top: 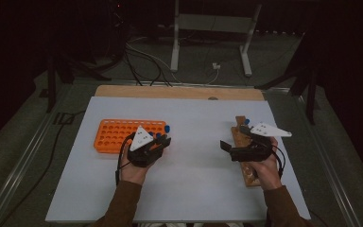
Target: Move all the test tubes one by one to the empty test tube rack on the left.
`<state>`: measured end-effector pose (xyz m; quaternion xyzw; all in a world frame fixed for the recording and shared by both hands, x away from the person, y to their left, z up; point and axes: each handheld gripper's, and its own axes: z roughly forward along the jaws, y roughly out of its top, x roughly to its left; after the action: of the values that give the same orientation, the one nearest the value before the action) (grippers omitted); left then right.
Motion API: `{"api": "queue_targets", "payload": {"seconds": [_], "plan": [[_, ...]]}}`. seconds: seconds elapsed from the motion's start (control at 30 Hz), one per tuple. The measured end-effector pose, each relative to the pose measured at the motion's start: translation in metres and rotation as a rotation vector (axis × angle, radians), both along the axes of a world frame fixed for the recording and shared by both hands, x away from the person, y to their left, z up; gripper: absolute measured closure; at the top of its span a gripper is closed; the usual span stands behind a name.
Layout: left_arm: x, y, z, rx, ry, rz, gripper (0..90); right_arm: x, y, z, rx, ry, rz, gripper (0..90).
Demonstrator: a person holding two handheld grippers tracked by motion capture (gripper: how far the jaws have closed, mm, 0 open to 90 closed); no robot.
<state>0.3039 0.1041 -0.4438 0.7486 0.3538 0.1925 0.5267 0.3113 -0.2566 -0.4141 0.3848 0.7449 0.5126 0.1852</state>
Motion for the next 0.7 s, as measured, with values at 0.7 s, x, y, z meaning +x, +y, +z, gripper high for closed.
{"api": "queue_targets", "payload": {"seconds": [0.7], "plan": [[-0.004,0.029,-0.003,0.021,-0.006,0.066,78.3,-0.001,-0.005,0.004,0.007,-0.011,-0.007,0.0]]}}
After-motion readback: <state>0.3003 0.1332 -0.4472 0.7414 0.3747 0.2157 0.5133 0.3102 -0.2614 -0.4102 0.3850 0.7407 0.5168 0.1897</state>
